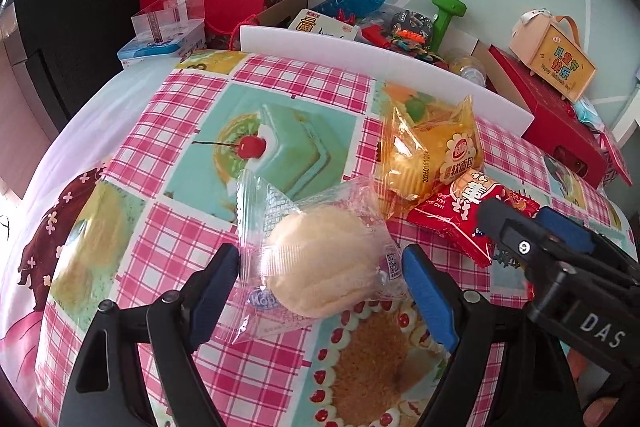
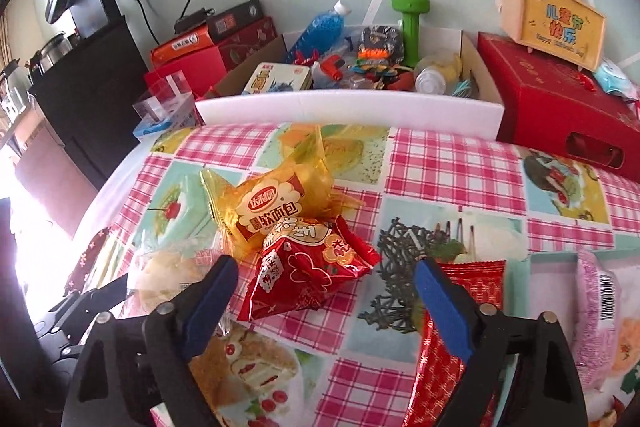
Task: Organize snacks
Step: 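Grasp the round bun in clear wrap with the left gripper while the right grasps the red cartoon bag, then carry the bun with the left gripper while the right carries the red cartoon bag over the tray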
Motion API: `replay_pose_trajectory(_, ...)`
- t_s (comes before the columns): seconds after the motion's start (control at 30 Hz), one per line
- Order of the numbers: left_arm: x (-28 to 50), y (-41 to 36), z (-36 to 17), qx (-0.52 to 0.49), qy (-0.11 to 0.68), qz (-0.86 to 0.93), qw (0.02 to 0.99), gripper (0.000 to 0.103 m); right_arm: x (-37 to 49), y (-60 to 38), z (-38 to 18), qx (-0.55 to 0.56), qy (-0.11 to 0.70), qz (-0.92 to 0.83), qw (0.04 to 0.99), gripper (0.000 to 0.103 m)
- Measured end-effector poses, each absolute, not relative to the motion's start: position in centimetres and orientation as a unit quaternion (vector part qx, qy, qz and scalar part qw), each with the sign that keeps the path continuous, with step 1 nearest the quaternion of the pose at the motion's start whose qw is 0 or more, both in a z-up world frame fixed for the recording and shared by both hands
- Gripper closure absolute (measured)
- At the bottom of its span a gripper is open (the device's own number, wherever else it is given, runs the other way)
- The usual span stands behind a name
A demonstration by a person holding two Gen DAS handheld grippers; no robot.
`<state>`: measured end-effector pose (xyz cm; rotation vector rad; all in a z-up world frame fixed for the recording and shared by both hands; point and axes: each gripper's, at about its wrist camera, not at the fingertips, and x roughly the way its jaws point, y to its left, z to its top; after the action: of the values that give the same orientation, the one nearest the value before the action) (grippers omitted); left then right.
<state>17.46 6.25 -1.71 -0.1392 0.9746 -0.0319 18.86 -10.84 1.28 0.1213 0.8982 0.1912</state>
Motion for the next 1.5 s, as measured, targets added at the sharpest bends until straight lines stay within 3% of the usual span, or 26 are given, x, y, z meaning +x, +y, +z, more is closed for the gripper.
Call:
replay_pose_trajectory(0.13,17.6,6.1,-1.9,-0.066,0.470,-0.014,0.880,0.019,19.3,-10.6,0.5,0.064,0.440,0.094,0.891,0.023)
replay_pose_trajectory(0.2,17.6,6.1,-2.0,-0.066,0.470,-0.013,0.880,0.021,19.3,-10.6,0.2,0.071,0.442,0.098,0.889,0.035)
replay_pose_trajectory(0.27,17.7,5.9,-2.1,-0.066,0.471,-0.017,0.880,0.028,19.2,-10.6,0.0,0.079,0.442,0.100,0.888,0.047)
replay_pose_trajectory(0.37,17.6,5.7,-2.0,-0.062,0.469,-0.018,0.881,0.033,19.1,-10.8,-0.1,0.086,0.441,0.102,0.888,0.050)
replay_pose_trajectory(0.87,15.8,4.9,0.4,-0.066,0.457,-0.021,0.887,0.038,14.2,-13.5,3.0,0.101,0.408,0.057,0.906,0.053)
replay_pose_trajectory(1.5,11.4,-2.6,5.5,-0.022,0.418,-0.090,0.904,0.038,6.0,-20.1,5.3,0.133,0.399,-0.037,0.906,0.053)
